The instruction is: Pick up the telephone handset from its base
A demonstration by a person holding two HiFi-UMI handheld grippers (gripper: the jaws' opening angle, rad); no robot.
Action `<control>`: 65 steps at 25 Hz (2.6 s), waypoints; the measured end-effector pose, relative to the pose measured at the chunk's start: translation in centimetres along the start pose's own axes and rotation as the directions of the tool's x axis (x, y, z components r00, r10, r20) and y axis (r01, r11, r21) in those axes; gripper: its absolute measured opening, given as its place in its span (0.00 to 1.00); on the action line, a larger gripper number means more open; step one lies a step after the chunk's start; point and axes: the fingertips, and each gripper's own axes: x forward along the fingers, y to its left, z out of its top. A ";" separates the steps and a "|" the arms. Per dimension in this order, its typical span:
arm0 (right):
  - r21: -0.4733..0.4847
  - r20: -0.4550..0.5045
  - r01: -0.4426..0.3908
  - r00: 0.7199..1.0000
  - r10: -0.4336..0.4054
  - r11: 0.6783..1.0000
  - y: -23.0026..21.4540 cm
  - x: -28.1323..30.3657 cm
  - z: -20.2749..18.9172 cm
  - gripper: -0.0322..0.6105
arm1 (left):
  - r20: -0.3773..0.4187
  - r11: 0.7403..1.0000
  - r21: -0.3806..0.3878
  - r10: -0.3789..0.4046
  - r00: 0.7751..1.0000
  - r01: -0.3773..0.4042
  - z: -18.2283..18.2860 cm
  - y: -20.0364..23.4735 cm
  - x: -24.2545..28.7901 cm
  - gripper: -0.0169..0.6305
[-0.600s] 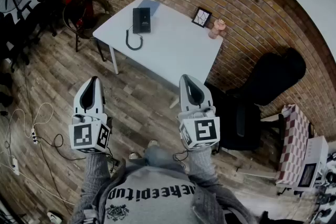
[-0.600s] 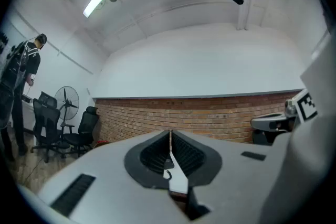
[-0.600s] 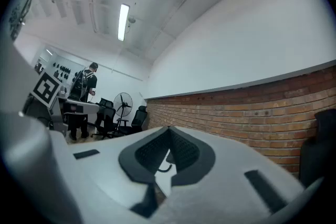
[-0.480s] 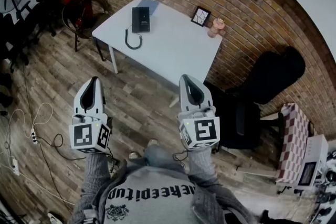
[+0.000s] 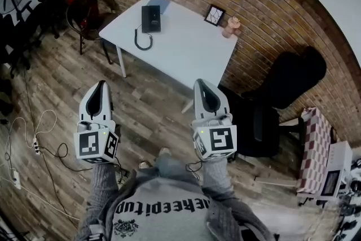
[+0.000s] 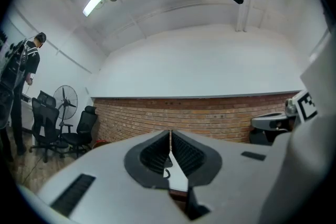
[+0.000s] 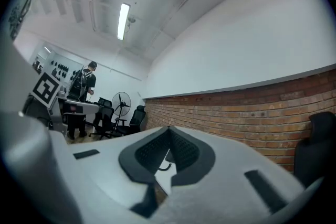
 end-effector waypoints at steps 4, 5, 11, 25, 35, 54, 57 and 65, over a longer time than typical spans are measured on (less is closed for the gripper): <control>-0.004 0.004 0.008 1.000 -0.008 1.000 0.5 -0.4 0.2 0.06 | 0.007 1.000 0.001 -0.004 1.000 0.004 0.2 0.2 -0.5 0.05; -0.005 0.008 0.010 1.000 -0.010 1.000 0.5 -0.5 0.2 0.06 | 0.004 1.000 0.000 -0.003 1.000 0.003 0.3 0.3 -0.6 0.05; 0.020 0.033 0.022 0.999 -0.023 1.000 0.8 -0.5 0.2 0.06 | 0.019 1.000 0.008 -0.006 1.000 0.006 0.0 1.1 -1.0 0.05; 0.031 0.087 -0.049 0.995 0.047 0.998 -3.2 11.7 -1.0 0.06 | 0.059 0.999 0.038 0.028 0.998 -0.030 -0.3 3.6 9.3 0.05; 0.021 0.130 -0.144 0.982 0.140 0.989 -7.7 23.2 -0.7 0.06 | 0.072 0.992 0.049 0.112 0.991 -0.116 -0.3 5.2 19.1 0.05; 0.095 0.115 -0.190 0.977 0.179 0.977 -13.5 31.2 -5.3 0.06 | 0.023 0.990 0.068 0.125 0.992 -0.126 -3.7 3.4 29.1 0.05; 0.089 0.113 -0.186 0.978 0.175 0.979 -13.7 32.7 -5.5 0.06 | 0.024 0.990 0.063 0.122 0.992 -0.124 -4.0 4.3 30.6 0.05; 0.093 0.105 -0.156 0.984 0.147 0.983 -14.3 38.6 -6.0 0.06 | 0.015 0.994 0.049 0.093 0.996 -0.093 -5.0 7.1 36.2 0.05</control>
